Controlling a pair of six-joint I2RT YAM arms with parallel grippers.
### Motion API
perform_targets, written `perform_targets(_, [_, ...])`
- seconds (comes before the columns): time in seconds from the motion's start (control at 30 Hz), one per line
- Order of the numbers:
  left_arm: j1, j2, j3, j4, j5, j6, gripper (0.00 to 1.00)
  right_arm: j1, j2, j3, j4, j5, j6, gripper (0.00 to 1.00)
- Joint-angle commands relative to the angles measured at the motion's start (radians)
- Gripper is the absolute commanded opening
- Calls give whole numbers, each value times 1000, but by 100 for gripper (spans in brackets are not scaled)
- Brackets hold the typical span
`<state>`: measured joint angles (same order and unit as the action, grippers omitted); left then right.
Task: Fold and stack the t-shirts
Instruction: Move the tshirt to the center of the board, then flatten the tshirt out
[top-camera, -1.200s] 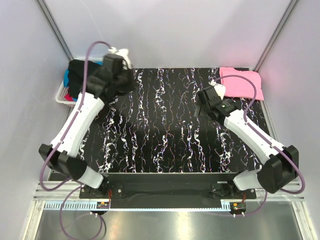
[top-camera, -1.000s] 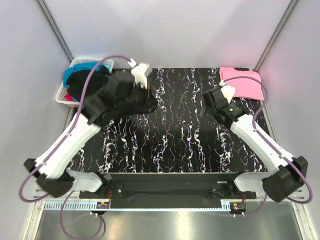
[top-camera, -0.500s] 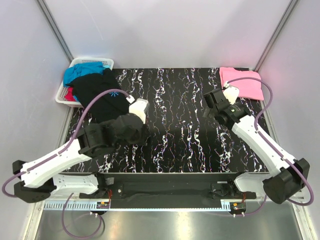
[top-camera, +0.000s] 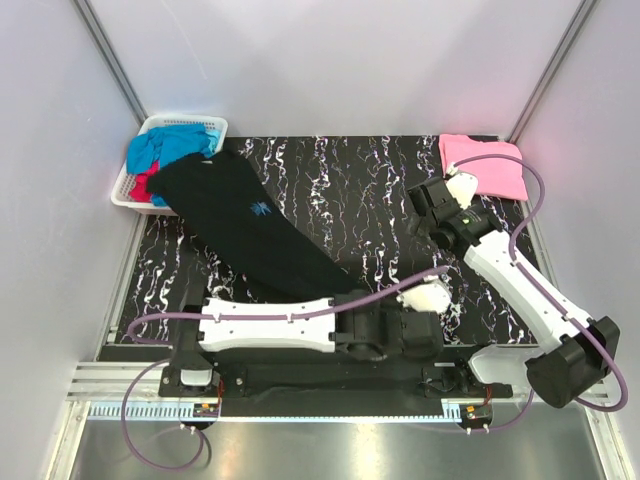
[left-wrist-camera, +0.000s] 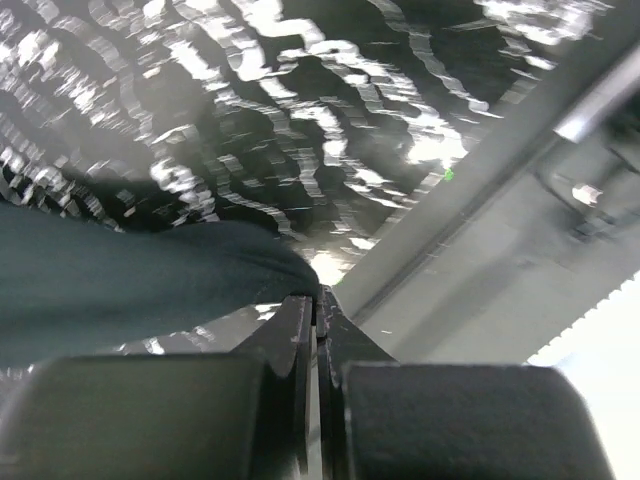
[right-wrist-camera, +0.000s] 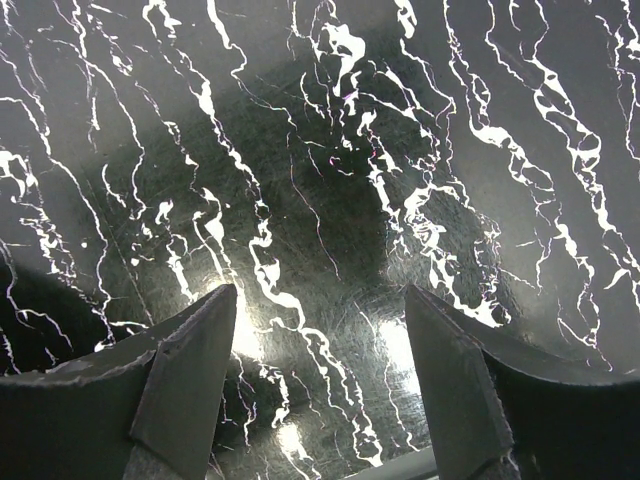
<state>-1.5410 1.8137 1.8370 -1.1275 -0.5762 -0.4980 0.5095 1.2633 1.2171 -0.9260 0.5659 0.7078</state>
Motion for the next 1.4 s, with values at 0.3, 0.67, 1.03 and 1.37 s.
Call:
perform_targets(0.3, [-30, -502, -97, -17, -310, -220, 34, -5, -21, 24, 6, 32, -17, 78])
perform_targets(0.67, [-22, -734, -389, -420, -445, -935, 17, -5, 64, 35, 53, -34, -42, 78])
perform_targets(1.03, [292, -482, -275, -339, -282, -653, 65, -3, -2, -62, 203, -406, -157, 80])
perform_targets(1.37, [829, -444, -438, 118, 151, -289, 68, 35, -90, -234, 276, -595, -119, 78])
